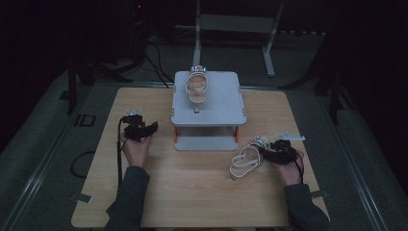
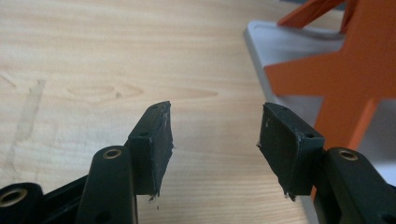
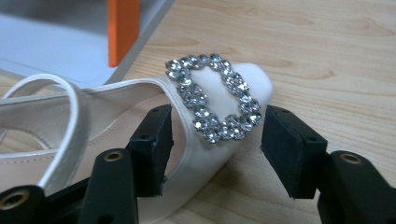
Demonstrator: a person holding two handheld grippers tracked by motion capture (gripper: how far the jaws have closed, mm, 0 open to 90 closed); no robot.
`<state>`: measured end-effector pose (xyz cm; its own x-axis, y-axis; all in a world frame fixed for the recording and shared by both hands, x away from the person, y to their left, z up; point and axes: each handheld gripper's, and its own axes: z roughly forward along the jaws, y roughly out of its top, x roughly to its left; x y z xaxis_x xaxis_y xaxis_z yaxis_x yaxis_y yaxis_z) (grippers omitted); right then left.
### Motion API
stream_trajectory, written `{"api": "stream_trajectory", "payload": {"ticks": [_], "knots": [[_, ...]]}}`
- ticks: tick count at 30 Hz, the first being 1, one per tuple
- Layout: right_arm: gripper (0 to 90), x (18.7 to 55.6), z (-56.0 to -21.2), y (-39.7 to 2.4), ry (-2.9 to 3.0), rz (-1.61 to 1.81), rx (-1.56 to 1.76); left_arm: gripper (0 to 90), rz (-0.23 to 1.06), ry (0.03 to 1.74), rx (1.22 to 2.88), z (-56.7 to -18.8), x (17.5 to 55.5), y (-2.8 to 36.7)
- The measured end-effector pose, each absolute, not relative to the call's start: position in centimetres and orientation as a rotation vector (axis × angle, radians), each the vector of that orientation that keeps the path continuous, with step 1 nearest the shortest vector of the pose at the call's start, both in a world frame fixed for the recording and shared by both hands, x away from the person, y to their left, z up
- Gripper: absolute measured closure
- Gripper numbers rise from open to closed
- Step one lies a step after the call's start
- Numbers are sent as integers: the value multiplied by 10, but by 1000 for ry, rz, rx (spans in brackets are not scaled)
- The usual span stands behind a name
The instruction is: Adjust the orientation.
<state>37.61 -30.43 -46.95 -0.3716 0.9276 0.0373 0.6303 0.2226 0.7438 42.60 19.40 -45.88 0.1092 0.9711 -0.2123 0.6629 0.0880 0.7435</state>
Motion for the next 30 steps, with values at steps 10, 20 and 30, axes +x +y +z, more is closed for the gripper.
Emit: {"api": "stream_trajectory", "payload": {"ticks": [10, 20, 30], "knots": [[473, 382, -472, -305, 2106, 948, 1450, 441, 495, 1669, 1681, -491, 425, 190], [480, 405, -471, -305, 2163, 976, 1429, 441, 515, 1653, 1720, -499, 423, 185], [491, 434, -468, -300, 2267, 973, 1404, 434, 549, 1626, 1718, -502, 422, 179]]}}
